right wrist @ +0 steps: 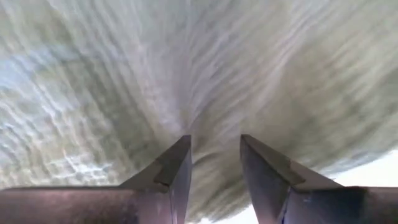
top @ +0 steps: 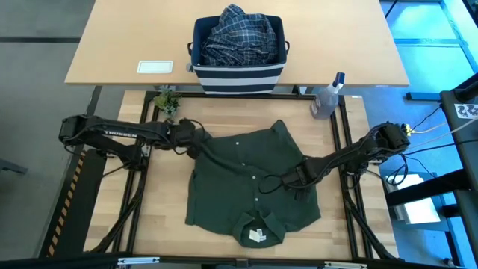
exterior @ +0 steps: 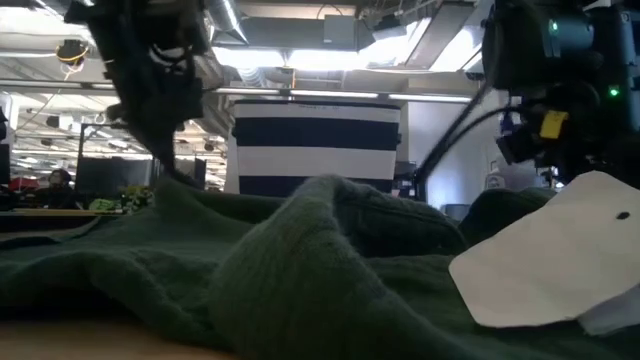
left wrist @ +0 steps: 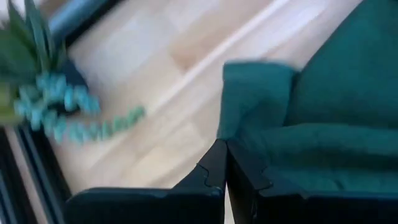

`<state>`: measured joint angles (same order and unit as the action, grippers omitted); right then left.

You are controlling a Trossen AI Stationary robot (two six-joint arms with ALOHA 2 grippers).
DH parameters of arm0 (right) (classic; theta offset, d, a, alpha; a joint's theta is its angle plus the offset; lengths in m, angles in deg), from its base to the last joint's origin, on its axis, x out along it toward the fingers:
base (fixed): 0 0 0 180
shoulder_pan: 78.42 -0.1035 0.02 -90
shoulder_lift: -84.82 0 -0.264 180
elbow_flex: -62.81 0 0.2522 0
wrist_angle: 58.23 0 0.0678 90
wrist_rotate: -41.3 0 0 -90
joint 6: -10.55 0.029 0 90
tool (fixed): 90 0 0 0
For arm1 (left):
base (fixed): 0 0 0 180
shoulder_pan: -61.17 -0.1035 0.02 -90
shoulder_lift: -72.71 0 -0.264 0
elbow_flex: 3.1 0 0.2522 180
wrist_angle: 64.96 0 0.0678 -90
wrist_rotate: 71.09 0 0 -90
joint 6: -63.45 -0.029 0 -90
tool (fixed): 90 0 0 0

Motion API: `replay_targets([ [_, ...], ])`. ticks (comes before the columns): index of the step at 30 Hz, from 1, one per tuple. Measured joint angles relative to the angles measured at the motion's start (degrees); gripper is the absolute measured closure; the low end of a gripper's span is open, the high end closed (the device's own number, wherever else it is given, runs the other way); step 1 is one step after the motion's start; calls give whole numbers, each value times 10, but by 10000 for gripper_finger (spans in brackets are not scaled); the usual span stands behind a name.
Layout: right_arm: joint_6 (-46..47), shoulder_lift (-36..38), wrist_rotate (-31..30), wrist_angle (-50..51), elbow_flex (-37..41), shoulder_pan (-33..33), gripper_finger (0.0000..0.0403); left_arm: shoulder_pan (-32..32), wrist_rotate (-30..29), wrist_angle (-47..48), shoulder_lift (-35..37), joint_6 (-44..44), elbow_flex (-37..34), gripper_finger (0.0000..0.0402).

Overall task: Fold Laundry from Bin
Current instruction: Fold the green polo shirt

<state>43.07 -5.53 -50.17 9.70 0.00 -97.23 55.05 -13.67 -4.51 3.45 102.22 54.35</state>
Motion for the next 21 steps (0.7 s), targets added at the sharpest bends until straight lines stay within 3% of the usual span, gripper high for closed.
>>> replay_targets([
  [4, -12, 10, -28, 3, -20, 0, 267, 0, -15, 3, 0, -49, 25, 372],
  [10, -36, 31, -61, -2, -44, 1, 267, 0, -28, 4, 0, -74, 34, 299],
  [13, -45, 33, -124, -3, -60, 2, 267, -4, -29, -13, -3, -76, 34, 270],
  [16, -58, 33, -179, -31, -71, 24, 267, -20, -9, -48, -21, -94, 34, 251],
  [21, -123, 33, -150, -102, -72, 83, 267, -79, 64, -87, -79, -136, 34, 241],
])
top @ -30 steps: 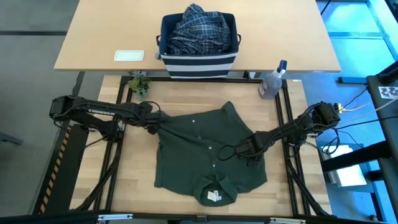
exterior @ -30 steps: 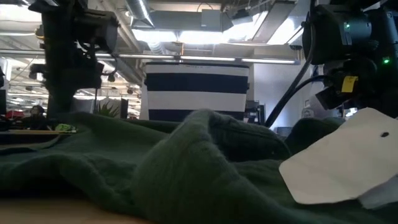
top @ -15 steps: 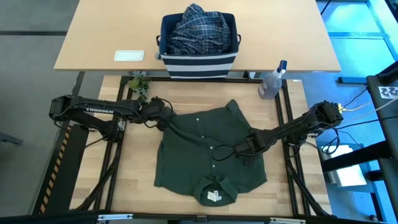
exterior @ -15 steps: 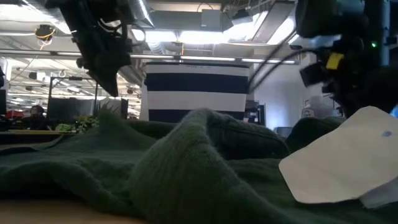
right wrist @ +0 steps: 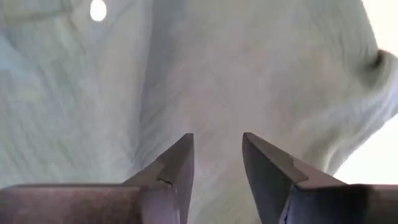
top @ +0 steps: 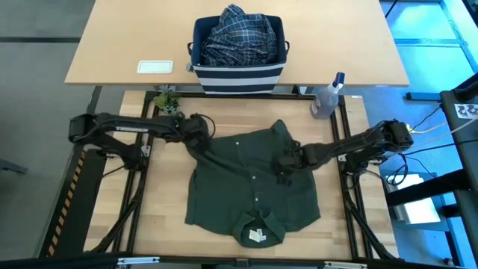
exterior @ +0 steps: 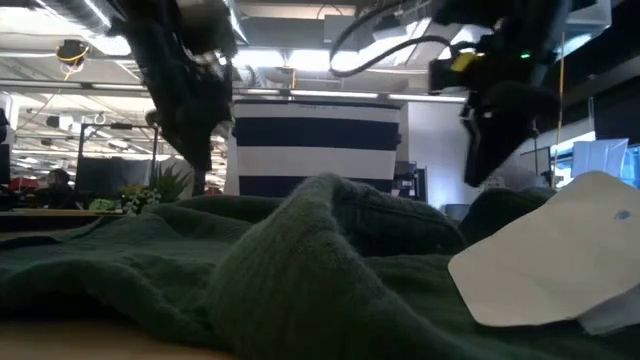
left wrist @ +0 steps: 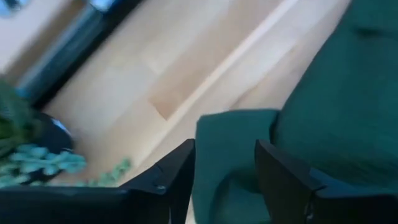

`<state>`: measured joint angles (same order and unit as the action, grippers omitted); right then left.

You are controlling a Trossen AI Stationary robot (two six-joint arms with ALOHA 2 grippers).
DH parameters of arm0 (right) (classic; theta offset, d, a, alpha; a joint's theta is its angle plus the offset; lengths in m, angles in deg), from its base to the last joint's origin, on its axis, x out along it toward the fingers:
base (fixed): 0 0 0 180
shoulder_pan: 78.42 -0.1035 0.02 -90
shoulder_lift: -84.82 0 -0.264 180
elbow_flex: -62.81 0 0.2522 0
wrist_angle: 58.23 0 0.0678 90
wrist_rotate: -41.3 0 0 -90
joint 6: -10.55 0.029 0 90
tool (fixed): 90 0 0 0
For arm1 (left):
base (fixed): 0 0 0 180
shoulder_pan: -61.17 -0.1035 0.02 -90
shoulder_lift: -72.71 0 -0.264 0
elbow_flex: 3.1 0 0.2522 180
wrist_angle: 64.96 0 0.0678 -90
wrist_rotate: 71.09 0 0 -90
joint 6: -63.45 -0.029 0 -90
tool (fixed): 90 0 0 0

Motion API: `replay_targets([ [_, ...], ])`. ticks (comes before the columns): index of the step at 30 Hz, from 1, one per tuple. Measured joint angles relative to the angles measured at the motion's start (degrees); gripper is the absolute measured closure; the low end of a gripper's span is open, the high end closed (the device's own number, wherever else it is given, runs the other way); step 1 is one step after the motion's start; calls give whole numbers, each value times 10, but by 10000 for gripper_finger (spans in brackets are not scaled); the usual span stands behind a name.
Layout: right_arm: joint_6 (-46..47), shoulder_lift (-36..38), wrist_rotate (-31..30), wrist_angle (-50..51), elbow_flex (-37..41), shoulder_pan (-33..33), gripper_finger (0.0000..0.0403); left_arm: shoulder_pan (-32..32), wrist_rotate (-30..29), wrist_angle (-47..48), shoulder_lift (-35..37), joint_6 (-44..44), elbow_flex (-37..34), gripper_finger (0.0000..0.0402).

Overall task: Fold Laundry from Bin
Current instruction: Fold the green polo shirt

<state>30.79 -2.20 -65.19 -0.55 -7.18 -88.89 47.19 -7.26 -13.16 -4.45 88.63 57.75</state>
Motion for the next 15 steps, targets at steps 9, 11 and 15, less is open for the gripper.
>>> replay_targets([
  [9, -43, 0, 16, -23, 0, 54, 267, -120, 102, -24, -70, -30, 0, 240],
  [11, -48, 0, 16, -24, 0, 54, 267, -135, 140, -46, -78, -34, 0, 240],
  [15, -63, 0, 16, -28, 0, 54, 267, -155, 209, -70, -91, -48, 0, 240],
])
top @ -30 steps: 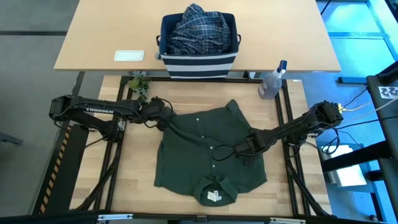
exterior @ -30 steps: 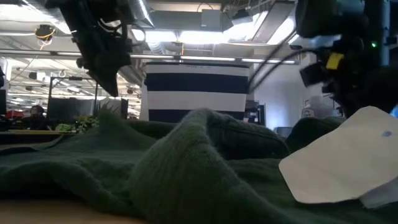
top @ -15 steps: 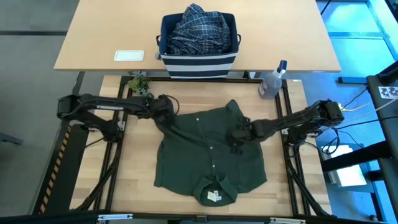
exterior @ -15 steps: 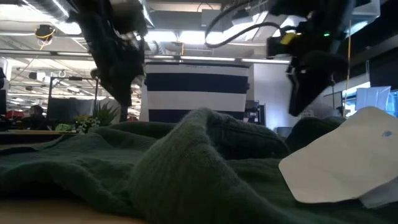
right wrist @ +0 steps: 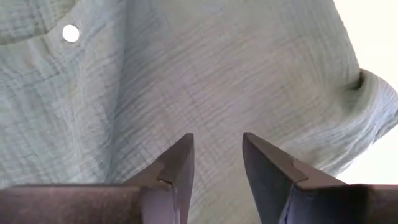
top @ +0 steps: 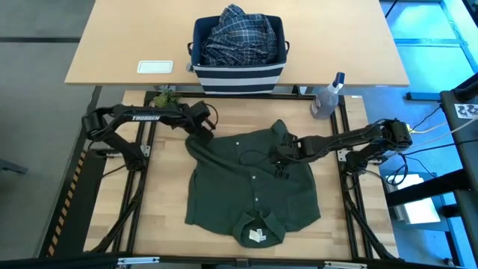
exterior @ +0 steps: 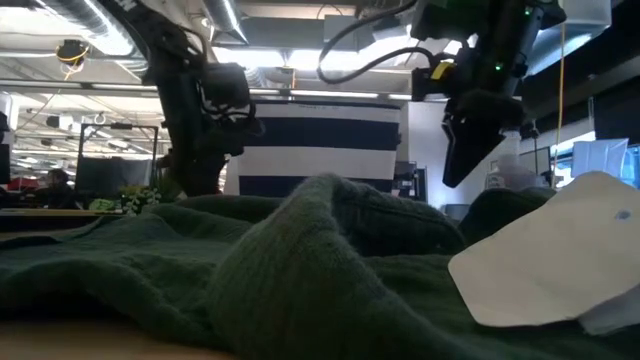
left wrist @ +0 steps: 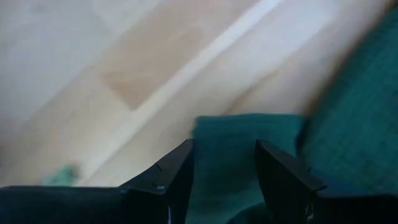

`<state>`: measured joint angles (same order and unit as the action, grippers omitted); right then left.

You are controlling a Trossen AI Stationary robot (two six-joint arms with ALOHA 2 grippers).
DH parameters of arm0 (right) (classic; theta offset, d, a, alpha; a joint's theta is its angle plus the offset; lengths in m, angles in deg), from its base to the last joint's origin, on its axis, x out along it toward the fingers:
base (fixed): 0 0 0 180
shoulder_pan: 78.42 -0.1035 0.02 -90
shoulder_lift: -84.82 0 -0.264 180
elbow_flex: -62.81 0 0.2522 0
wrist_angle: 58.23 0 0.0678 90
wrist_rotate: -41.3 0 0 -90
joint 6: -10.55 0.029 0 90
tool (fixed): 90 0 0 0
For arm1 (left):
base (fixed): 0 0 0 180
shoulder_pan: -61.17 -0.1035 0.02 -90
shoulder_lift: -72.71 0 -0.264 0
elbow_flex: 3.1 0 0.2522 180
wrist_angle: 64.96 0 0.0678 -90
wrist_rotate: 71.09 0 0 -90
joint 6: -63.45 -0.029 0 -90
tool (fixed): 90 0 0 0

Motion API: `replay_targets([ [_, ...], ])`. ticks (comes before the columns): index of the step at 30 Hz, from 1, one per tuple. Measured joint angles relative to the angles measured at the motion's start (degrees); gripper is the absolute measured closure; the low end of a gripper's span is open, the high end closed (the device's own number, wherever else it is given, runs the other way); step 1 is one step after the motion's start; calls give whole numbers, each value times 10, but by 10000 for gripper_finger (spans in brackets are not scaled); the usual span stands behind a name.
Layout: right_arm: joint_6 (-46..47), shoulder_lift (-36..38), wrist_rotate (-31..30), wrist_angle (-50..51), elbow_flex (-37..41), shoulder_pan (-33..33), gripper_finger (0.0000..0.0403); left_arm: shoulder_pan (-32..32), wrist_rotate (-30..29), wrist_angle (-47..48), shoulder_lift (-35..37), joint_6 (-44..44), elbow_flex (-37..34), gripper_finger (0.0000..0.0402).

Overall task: Fold Laundry from Bin
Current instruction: Fold the green polo shirt

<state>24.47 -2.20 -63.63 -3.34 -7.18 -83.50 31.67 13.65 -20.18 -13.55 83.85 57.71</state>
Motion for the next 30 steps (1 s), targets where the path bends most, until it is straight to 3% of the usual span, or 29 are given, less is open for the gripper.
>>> replay_targets([
  [9, -11, 0, -10, -7, 0, 5, 267, -18, -2, 5, -23, 0, 0, 243],
  [14, -23, 0, -22, -15, 0, 34, 267, -18, -3, 5, -32, -15, 0, 277],
  [23, -42, 0, 33, -83, 0, 203, 267, -17, -4, -7, -32, -12, 0, 392],
  [30, -41, -17, 108, -106, 0, 323, 267, -17, -4, -11, -32, -21, 0, 400],
])
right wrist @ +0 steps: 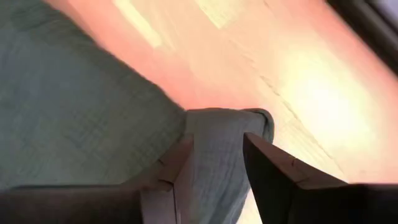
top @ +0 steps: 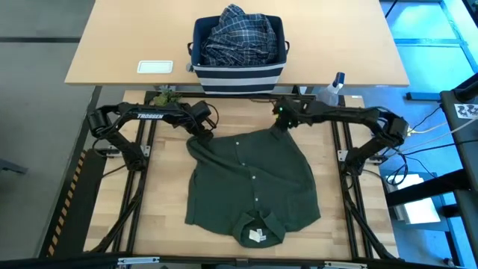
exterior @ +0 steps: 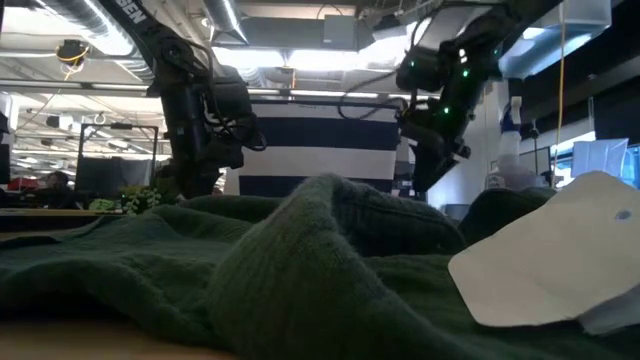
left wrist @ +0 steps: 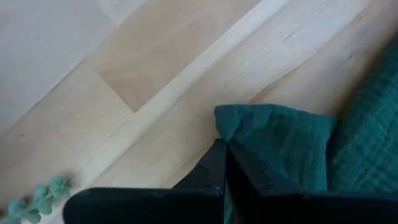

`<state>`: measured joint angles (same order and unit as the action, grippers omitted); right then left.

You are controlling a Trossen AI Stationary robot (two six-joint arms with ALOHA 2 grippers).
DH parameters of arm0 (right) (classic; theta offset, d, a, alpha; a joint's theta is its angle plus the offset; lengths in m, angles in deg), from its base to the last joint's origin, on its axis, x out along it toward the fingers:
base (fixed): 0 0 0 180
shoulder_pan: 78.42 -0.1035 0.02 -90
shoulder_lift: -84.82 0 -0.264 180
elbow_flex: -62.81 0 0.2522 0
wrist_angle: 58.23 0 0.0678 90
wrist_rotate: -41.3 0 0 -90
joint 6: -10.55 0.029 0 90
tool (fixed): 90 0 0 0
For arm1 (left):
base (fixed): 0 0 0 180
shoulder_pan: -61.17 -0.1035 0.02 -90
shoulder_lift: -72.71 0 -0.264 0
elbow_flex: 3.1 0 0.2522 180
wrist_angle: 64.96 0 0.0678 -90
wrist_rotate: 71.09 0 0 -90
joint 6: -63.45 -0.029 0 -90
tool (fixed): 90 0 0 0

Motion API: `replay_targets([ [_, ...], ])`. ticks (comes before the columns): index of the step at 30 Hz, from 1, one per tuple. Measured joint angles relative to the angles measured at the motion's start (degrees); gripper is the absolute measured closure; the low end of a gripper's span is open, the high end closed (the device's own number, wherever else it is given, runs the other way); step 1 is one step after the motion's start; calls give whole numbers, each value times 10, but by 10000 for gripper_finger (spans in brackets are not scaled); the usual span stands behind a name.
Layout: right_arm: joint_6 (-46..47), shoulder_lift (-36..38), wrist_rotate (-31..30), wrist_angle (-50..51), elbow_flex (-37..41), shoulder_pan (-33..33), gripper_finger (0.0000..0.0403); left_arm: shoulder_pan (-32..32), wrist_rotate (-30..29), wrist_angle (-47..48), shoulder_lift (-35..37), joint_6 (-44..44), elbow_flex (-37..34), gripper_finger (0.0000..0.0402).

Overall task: Fold Laundry from Bin
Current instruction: Fold the green polo shirt

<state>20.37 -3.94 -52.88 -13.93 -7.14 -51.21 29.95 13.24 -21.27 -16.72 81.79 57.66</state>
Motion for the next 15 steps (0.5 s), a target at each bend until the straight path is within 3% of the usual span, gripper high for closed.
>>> replay_targets([
  [15, -38, -123, 65, -29, 0, 56, 267, 0, 0, -5, 0, -10, 0, 401],
])
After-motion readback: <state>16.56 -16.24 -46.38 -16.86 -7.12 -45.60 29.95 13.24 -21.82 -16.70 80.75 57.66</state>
